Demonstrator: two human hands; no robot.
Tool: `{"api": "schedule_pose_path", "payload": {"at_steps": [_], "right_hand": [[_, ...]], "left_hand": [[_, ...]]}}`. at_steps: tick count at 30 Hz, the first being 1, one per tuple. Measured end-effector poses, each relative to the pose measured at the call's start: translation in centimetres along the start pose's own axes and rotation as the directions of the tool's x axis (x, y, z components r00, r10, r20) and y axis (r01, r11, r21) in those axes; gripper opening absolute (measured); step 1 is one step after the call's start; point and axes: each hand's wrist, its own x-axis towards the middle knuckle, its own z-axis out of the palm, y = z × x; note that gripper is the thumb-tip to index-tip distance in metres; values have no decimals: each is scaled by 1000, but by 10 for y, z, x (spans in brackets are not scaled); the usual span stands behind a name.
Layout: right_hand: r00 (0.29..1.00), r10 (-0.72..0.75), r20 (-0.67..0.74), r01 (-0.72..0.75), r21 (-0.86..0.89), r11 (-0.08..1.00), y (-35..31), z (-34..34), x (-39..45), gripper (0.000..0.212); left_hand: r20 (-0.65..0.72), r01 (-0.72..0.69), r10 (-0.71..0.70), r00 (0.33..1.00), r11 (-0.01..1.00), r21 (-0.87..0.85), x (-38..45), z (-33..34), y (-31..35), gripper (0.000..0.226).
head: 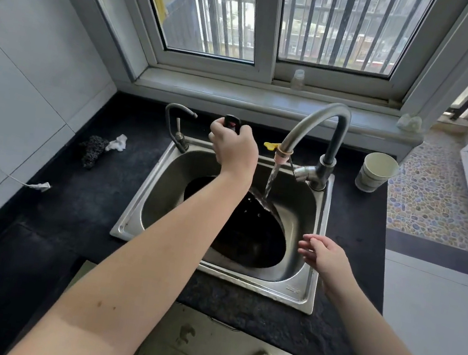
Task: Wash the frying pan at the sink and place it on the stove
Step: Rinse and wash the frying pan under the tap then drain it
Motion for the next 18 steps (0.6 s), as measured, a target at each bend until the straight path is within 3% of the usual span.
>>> {"api": "schedule_pose_path", "payload": {"at_steps": [9, 13, 18], "right_hand": [[1000, -2, 30, 3, -16, 1000, -6, 2, -7, 25], [997, 2, 73, 0, -31, 1000, -5, 10, -13, 26], [992, 21, 122, -17, -34, 999, -7, 30, -24, 26]], "left_hand": [[48, -64, 63, 997, 998, 15, -13, 3, -9, 24], [180, -184, 169, 969, 980, 73, -29, -12, -20, 21], [247, -330, 302, 921, 940, 81, -49, -35, -32, 18]]}}
